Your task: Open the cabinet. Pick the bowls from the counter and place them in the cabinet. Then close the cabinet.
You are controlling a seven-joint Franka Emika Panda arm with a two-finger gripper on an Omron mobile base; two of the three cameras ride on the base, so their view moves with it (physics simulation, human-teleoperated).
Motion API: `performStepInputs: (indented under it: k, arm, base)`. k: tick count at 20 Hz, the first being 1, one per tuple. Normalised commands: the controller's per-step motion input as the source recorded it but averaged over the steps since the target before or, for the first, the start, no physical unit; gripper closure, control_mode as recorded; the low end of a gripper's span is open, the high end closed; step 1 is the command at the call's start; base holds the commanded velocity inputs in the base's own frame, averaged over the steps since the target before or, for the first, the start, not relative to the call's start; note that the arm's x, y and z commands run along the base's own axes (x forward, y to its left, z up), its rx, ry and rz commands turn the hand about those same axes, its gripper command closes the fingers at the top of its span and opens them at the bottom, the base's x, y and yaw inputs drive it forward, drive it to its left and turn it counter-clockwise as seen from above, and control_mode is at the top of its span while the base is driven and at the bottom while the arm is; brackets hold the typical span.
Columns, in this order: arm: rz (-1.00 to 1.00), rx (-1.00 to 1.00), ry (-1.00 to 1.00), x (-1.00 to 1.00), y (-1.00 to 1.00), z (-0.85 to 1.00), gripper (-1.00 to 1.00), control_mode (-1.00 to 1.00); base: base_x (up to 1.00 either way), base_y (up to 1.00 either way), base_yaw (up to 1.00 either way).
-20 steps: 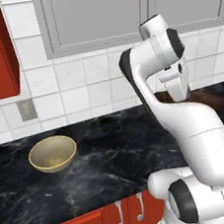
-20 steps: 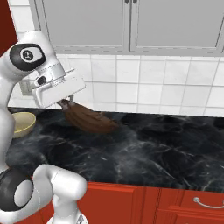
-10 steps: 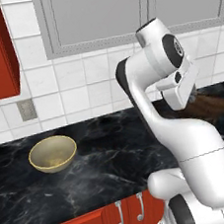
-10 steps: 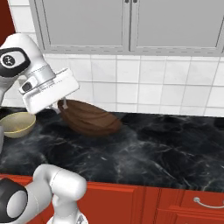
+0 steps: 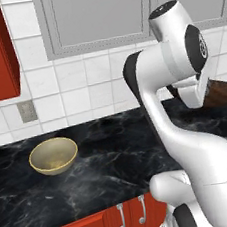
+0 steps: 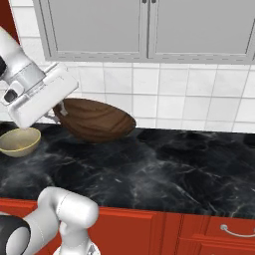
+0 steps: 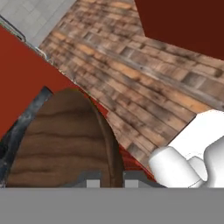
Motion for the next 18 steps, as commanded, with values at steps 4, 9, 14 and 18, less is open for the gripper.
performStepInputs:
  k: [4,9,14,18]
  arm:
    - [0.24,-0.03,-0.07,-0.13,0.09,0.19,1.0,-1.0]
    - [0.18,-0.14,-0.02,0.0,0.2,0.09,1.0,-1.0]
    - [0.2,-0.11,-0.02,0.0,0.12,0.06,1.0,-1.0]
    - [0.09,-0.04,-0.08,-0.02,0.0,0.0,1.0,-1.0]
  base:
    - [0.0,0.0,0.0]
    - [0.0,0.0,0.0]
    - [0.0,0.0,0.0]
    - [0.0,0.0,0.0]
